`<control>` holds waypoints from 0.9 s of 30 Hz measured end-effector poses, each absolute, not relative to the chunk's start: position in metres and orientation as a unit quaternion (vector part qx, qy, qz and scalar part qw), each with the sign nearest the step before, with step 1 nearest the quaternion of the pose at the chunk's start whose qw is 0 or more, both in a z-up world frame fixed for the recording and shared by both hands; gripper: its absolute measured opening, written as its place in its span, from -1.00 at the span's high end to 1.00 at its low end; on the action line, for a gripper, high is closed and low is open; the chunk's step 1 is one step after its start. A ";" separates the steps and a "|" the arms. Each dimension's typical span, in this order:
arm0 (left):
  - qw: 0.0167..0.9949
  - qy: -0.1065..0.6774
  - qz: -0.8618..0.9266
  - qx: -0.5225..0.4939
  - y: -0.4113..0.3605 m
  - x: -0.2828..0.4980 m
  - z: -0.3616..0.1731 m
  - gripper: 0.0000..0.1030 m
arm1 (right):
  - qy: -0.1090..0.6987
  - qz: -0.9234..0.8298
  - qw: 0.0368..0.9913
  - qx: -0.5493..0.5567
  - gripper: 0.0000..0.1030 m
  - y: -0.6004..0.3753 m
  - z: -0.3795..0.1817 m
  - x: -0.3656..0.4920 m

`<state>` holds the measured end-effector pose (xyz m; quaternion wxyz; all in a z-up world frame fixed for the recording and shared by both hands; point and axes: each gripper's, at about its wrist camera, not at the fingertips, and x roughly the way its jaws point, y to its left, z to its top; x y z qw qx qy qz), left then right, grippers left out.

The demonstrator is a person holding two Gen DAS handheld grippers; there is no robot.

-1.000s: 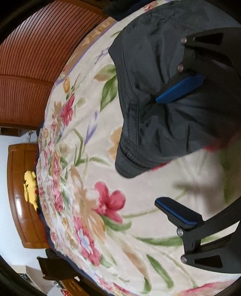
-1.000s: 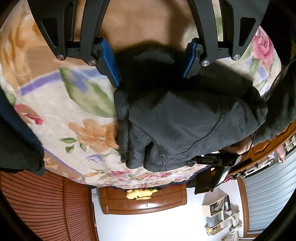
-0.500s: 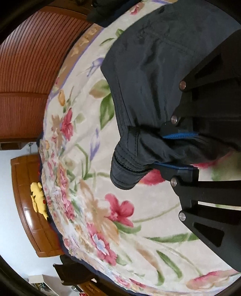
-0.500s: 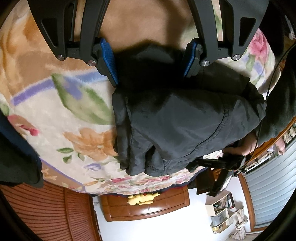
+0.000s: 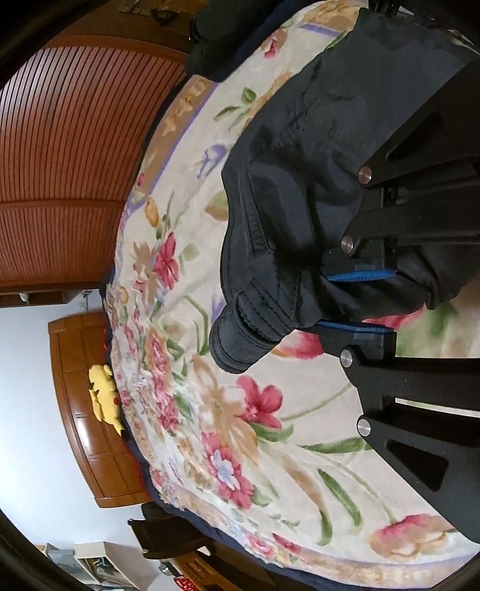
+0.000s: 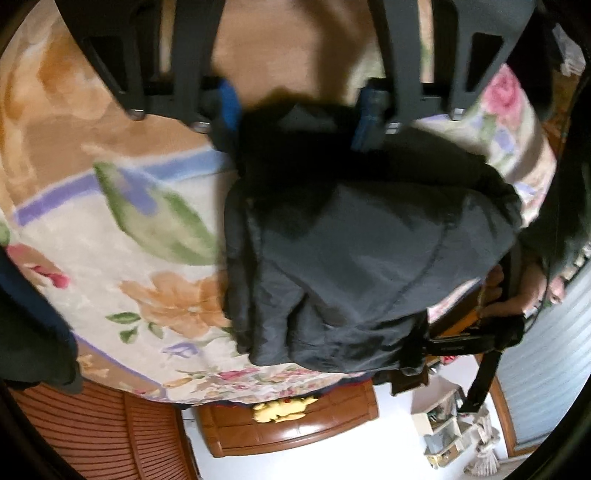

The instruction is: Fold large clothes

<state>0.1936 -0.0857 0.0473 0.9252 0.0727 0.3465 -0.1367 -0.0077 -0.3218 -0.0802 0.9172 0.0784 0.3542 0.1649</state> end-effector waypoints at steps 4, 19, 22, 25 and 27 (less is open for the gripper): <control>0.930 0.332 -0.138 0.081 -0.091 0.182 0.061 0.66 | 0.322 0.168 0.928 0.077 0.68 -0.323 -0.070 -0.017; 0.940 0.299 -0.136 0.096 -0.110 0.142 0.096 0.68 | 0.252 0.139 0.957 0.021 0.77 -0.333 -0.026 -0.022; 0.942 0.289 -0.141 0.094 -0.127 0.136 0.107 0.68 | 0.240 0.130 0.962 0.004 0.77 -0.342 -0.018 -0.022; 0.944 0.275 -0.152 0.096 -0.153 0.133 0.122 0.68 | 0.223 0.110 0.968 -0.019 0.78 -0.362 -0.001 -0.029; 0.947 0.256 -0.166 0.099 -0.183 0.132 0.141 0.68 | 0.210 0.093 0.973 -0.025 0.78 -0.380 0.014 -0.038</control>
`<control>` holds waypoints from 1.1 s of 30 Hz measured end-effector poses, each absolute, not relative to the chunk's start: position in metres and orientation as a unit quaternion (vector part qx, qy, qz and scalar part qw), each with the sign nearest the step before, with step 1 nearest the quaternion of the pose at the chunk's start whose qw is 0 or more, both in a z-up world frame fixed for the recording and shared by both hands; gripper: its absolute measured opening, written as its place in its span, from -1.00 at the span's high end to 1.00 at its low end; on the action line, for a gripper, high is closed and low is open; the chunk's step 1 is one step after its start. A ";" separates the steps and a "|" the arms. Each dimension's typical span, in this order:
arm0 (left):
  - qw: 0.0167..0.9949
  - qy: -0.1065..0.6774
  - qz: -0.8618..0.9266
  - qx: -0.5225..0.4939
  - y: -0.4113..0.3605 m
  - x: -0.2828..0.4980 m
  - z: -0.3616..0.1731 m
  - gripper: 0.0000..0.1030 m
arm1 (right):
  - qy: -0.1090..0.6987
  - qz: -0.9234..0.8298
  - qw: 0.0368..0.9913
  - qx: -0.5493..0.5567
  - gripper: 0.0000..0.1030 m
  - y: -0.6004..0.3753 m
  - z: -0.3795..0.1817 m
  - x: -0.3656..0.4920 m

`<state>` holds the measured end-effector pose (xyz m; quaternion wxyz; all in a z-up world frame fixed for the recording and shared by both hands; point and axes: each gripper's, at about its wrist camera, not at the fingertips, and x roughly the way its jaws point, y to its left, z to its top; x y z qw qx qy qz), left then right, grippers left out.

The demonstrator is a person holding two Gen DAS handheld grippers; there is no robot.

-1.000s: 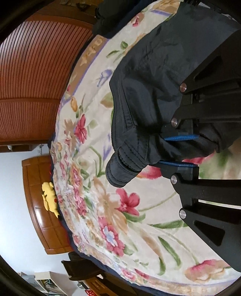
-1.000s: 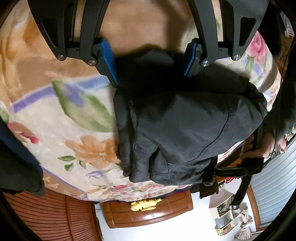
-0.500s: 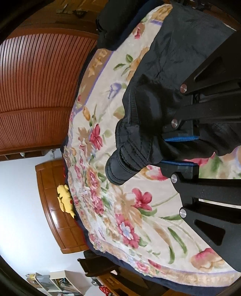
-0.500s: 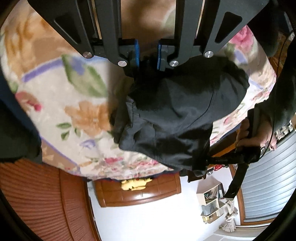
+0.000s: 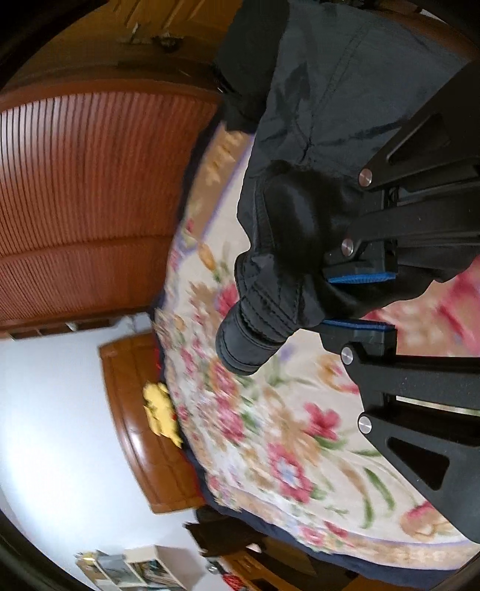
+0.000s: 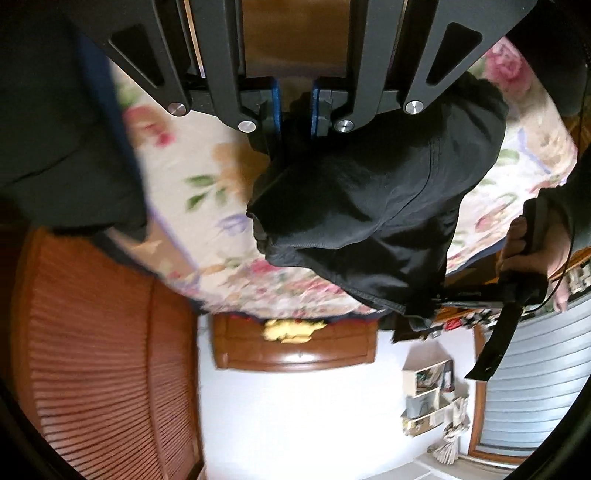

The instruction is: Fold large clothes

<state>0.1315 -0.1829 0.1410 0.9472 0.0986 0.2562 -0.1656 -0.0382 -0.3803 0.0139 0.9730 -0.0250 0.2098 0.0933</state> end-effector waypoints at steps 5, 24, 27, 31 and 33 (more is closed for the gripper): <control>0.949 0.218 -0.205 0.094 -0.259 0.134 0.184 0.69 | 0.177 0.030 0.983 -0.041 0.79 -0.443 0.058 -0.060; 0.901 0.255 -0.336 0.102 -0.512 0.161 0.165 0.62 | 0.223 -0.189 0.956 0.004 0.77 -0.646 0.064 -0.145; 0.900 0.254 -0.333 0.119 -0.499 0.153 0.164 0.29 | 0.219 -0.193 0.956 0.016 0.71 -0.644 0.064 -0.147; 0.902 0.231 -0.343 0.121 -0.474 0.127 0.175 -0.48 | 0.227 -0.218 0.949 0.026 0.28 -0.645 0.070 -0.154; 0.901 0.232 -0.349 0.116 -0.454 0.115 0.177 -0.67 | 0.223 -0.220 0.950 0.027 -0.07 -0.630 0.076 -0.152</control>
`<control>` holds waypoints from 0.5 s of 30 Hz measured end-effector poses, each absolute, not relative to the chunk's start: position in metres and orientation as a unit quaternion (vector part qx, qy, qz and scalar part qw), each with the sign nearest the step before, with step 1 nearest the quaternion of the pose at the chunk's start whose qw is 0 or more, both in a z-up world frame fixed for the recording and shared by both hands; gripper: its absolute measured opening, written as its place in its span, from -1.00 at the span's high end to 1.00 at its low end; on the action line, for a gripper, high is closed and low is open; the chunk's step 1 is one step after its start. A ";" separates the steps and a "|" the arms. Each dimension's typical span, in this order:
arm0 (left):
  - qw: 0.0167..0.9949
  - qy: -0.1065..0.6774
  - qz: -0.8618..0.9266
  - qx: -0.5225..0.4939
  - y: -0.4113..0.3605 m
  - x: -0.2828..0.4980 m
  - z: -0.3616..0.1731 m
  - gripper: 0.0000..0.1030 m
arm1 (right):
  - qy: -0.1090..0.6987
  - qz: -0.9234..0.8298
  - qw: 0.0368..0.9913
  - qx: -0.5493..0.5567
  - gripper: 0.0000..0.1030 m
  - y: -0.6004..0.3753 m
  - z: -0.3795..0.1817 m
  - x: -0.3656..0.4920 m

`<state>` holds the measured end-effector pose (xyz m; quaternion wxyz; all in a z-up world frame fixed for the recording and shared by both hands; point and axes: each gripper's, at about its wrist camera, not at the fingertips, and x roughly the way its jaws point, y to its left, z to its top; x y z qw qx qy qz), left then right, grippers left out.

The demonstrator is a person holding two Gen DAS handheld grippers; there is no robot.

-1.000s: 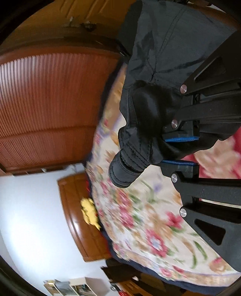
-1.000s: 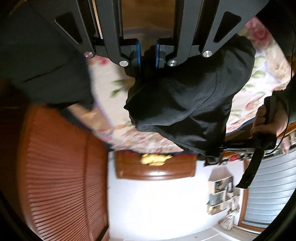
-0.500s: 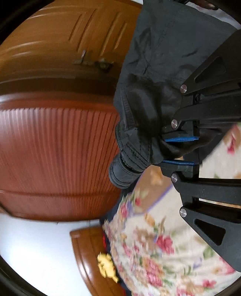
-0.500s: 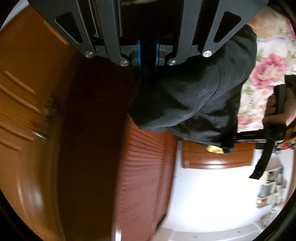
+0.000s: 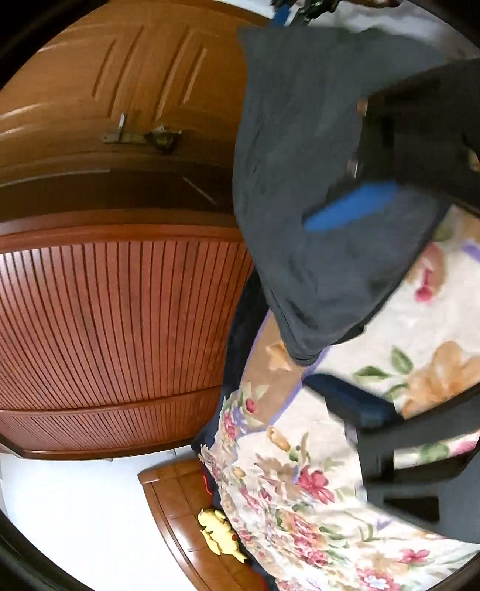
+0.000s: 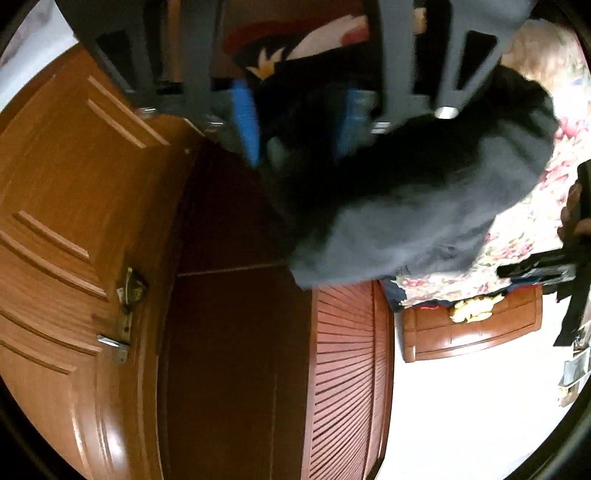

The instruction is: Fold large clothes

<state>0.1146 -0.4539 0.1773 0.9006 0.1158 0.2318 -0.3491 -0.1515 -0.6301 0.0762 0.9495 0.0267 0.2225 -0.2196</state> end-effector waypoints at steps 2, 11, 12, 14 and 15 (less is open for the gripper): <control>0.900 0.228 -0.351 0.121 -0.438 0.103 0.177 -0.67 | 0.207 -0.219 0.953 0.024 -0.24 -0.615 0.085 -0.163; 0.911 0.220 -0.327 0.122 -0.345 0.051 0.166 -0.82 | 0.175 -0.176 0.969 -0.004 -0.68 -0.521 0.105 -0.187; 0.915 0.218 -0.318 0.117 -0.332 0.046 0.164 -0.82 | 0.172 -0.161 0.972 -0.004 -0.68 -0.507 0.103 -0.187; 0.921 0.215 -0.305 0.111 -0.309 0.039 0.160 -0.82 | 0.170 -0.136 0.976 -0.005 -0.68 -0.480 0.102 -0.182; 0.925 0.213 -0.294 0.110 -0.293 0.034 0.157 -0.82 | 0.169 -0.122 0.978 -0.006 -0.68 -0.467 0.100 -0.178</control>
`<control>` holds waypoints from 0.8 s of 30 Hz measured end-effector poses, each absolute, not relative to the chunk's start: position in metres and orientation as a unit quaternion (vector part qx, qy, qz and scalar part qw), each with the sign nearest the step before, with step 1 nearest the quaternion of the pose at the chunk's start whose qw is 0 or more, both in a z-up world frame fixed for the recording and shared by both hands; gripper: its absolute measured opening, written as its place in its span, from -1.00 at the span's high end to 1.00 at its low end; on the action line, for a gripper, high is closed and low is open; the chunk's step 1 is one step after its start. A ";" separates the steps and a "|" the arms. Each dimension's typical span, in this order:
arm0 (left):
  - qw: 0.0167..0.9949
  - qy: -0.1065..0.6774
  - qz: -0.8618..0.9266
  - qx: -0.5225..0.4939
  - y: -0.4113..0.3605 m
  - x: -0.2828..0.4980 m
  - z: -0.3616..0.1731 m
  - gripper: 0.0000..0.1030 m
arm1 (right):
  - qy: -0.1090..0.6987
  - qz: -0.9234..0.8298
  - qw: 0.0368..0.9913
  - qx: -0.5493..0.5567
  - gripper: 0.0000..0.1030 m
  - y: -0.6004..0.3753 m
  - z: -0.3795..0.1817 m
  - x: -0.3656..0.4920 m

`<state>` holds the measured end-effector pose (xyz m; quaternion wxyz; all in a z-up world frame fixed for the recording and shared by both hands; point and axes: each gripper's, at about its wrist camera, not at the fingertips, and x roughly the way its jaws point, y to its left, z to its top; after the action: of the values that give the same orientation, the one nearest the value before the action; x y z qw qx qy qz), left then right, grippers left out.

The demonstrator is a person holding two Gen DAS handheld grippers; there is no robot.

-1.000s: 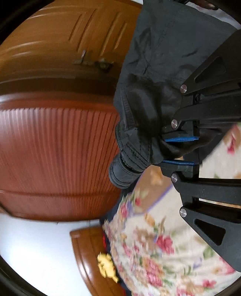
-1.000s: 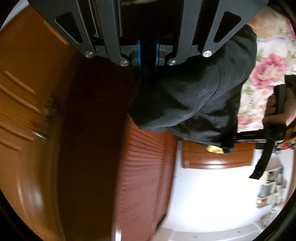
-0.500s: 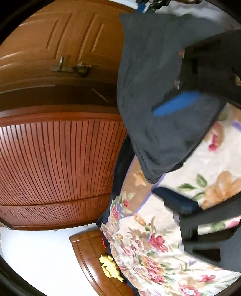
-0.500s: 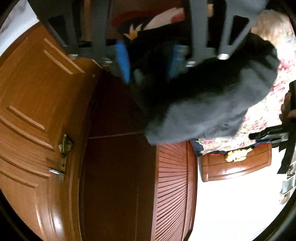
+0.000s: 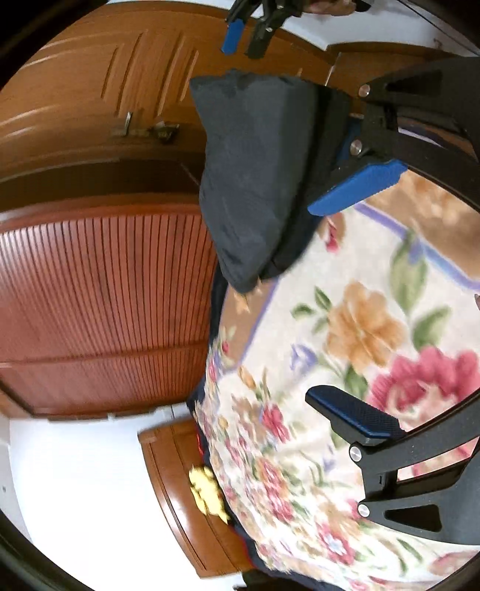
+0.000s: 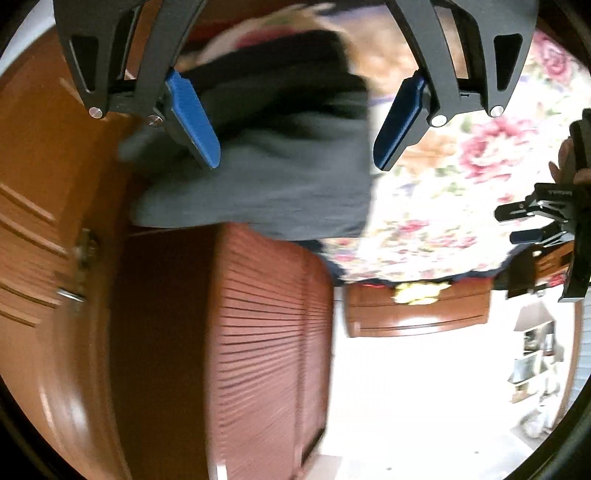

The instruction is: Fold large clothes

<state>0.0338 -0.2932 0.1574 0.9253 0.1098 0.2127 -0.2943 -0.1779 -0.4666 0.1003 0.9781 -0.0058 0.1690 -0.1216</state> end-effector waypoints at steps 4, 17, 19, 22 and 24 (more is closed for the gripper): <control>0.936 0.213 -0.263 0.092 -0.243 0.022 0.145 -0.82 | 0.173 -0.056 0.983 -0.004 -0.68 -0.417 0.082 -0.164; 0.965 0.231 -0.109 0.060 -0.081 0.005 0.069 -0.82 | 0.195 0.105 0.975 0.004 -0.68 -0.291 0.027 -0.078; 0.967 0.232 -0.087 0.055 -0.062 0.001 0.059 -0.82 | 0.198 0.123 0.972 0.004 -0.68 -0.278 0.023 -0.071; 0.969 0.233 -0.067 0.048 -0.041 -0.006 0.049 -0.82 | 0.202 0.142 0.969 0.004 -0.68 -0.261 0.015 -0.060; 0.970 0.232 -0.059 0.045 -0.031 -0.008 0.043 -0.82 | 0.204 0.148 0.968 0.004 -0.68 -0.254 0.006 -0.047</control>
<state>-0.0079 -0.0310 0.0432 0.9699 0.0448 0.2321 -0.0586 -0.0472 -0.2536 0.0059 0.9676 0.0037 0.2040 0.1484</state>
